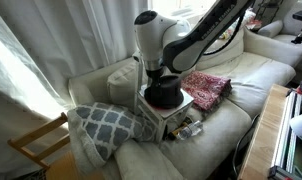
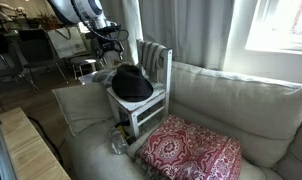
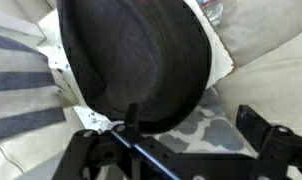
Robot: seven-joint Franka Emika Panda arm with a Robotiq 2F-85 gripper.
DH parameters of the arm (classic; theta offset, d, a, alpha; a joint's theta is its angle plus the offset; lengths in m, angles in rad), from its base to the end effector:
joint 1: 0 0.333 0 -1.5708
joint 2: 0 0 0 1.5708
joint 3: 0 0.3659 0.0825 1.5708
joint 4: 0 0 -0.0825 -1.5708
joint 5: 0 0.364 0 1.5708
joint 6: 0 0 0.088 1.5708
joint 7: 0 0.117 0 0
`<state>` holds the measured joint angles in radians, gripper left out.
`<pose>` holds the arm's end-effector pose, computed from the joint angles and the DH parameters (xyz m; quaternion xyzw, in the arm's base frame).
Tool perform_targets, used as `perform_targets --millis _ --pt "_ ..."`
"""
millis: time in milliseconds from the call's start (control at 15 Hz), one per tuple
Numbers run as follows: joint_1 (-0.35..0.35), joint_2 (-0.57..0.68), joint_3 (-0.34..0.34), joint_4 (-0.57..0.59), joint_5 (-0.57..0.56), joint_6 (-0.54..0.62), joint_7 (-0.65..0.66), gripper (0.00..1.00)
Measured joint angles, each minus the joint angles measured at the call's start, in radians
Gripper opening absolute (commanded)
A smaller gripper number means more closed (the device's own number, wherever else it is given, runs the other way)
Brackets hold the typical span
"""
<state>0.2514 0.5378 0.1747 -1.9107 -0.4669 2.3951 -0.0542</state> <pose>0.5870 0.2491 0.2611 0.9137 0.3909 0.0042 0.1105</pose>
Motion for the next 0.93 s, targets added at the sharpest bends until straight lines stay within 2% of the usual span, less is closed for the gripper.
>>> perform_targets --millis 200,667,933 --pt "0.017 0.052 0.002 0.013 0.008 0.107 0.0 1.0" --pt "0.06 0.178 -0.003 0.082 0.048 0.136 0.007 1.0" --pt "0.097 0.219 -0.05 0.112 0.048 0.139 0.059 1.0"
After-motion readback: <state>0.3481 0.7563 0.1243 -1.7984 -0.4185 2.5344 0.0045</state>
